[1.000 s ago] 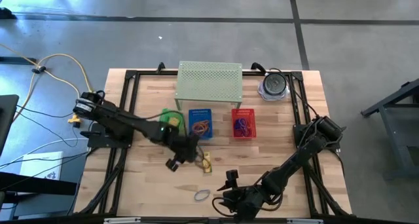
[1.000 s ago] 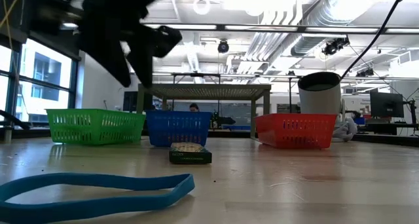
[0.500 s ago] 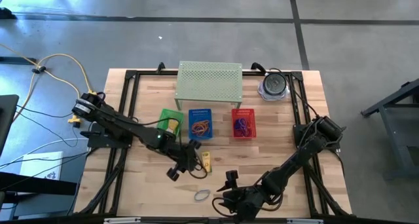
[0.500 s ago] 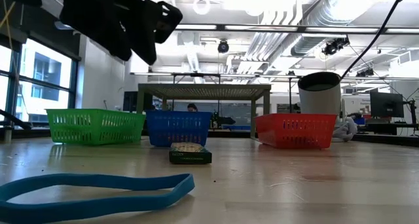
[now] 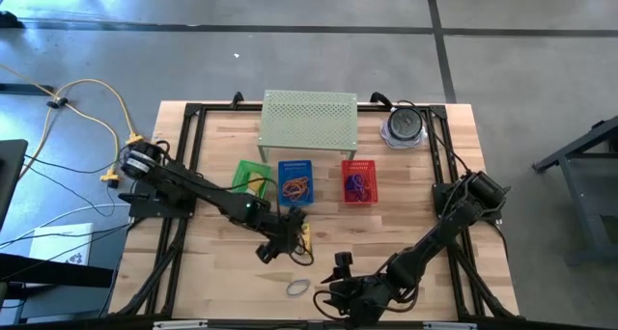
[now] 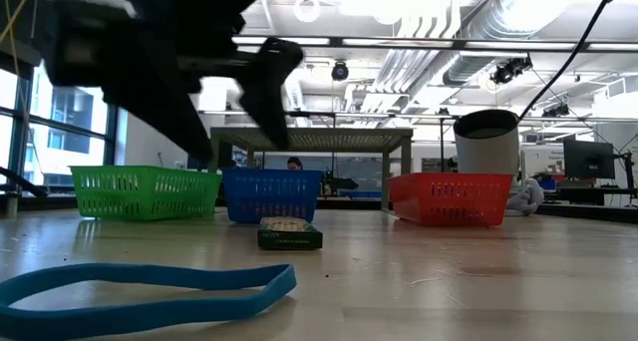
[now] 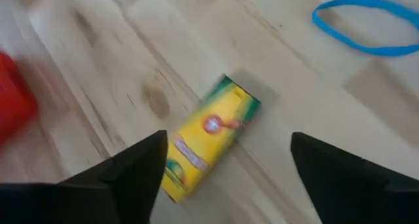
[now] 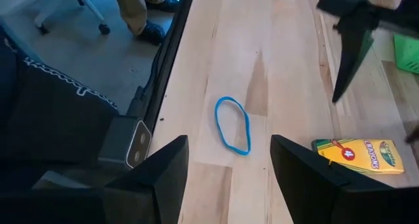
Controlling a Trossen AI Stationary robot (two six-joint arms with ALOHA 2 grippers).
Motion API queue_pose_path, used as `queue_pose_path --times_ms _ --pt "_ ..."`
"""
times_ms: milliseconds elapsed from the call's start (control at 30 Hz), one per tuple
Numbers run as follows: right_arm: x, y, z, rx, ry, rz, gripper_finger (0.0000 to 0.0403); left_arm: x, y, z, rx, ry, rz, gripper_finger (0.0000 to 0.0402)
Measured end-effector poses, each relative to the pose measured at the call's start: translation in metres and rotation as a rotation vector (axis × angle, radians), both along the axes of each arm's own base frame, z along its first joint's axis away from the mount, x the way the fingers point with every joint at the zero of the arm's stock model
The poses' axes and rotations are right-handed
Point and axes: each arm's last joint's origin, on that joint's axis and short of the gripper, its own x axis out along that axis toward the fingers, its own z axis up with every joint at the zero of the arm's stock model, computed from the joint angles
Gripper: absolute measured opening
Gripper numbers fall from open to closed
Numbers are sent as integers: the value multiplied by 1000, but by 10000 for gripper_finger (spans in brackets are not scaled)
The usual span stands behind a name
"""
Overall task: Pick & Place Office Desk Supplies
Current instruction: Put the crayon box into the green bin
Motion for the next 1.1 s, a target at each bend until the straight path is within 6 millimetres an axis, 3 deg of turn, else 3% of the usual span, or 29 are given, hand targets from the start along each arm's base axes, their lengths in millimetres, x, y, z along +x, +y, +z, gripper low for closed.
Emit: queue_pose_path --times_ms 167,600,733,1100 --pt "0 0 0 -4 1 1 205 11 0 -8 62 -68 -65 343" --pt "-1 -1 -1 -16 14 2 205 22 9 -18 -135 -29 95 344" --pt "-1 -1 -1 -1 15 -11 205 23 10 -18 -99 -43 126 344" --pt "-1 -1 -1 29 18 -33 205 18 8 -22 8 -31 -170 344"
